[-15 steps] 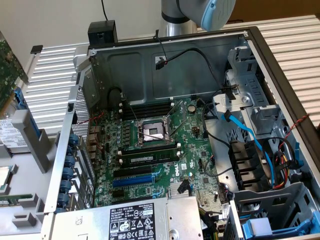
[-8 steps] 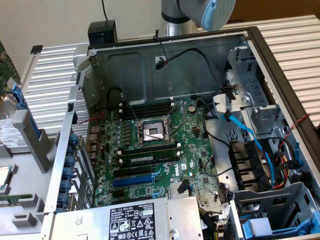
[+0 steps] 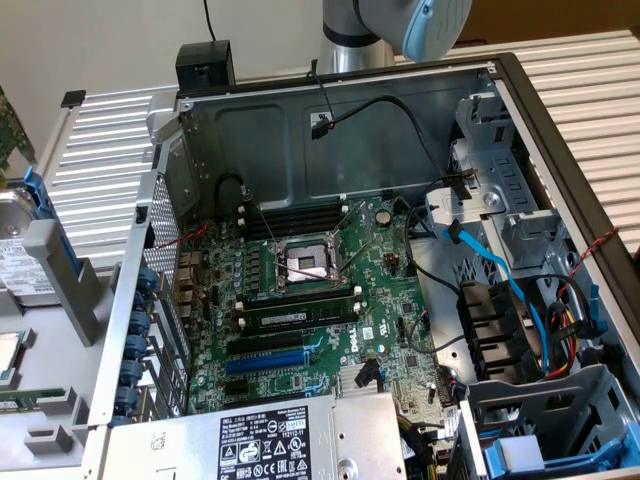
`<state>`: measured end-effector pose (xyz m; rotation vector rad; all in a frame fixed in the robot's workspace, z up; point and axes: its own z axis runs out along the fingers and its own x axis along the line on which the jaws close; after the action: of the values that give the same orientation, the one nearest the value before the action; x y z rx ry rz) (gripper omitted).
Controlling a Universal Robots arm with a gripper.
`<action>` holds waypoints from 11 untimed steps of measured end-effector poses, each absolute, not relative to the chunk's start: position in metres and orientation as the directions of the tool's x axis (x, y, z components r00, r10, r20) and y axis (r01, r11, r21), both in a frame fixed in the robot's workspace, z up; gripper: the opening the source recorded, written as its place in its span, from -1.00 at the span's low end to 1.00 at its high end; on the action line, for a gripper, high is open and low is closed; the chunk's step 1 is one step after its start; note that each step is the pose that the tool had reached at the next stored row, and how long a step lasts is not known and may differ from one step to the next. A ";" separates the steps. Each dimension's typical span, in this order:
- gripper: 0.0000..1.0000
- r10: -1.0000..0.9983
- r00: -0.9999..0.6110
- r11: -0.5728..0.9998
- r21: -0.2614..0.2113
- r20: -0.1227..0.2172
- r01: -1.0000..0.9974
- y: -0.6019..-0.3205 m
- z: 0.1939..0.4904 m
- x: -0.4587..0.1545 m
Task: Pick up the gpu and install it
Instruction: 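Reach for the gpu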
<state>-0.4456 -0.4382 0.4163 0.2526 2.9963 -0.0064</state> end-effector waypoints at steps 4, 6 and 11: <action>-0.46 0.159 -0.978 0.987 0.007 -0.133 0.160 -0.438 0.427 -0.446; -0.46 0.156 -0.979 0.988 0.007 -0.133 0.156 -0.439 0.436 -0.446; -0.46 0.146 -0.980 0.989 0.007 -0.133 0.146 -0.439 0.459 -0.446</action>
<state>-0.4455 -0.4394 0.4593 0.2212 3.0001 -0.0048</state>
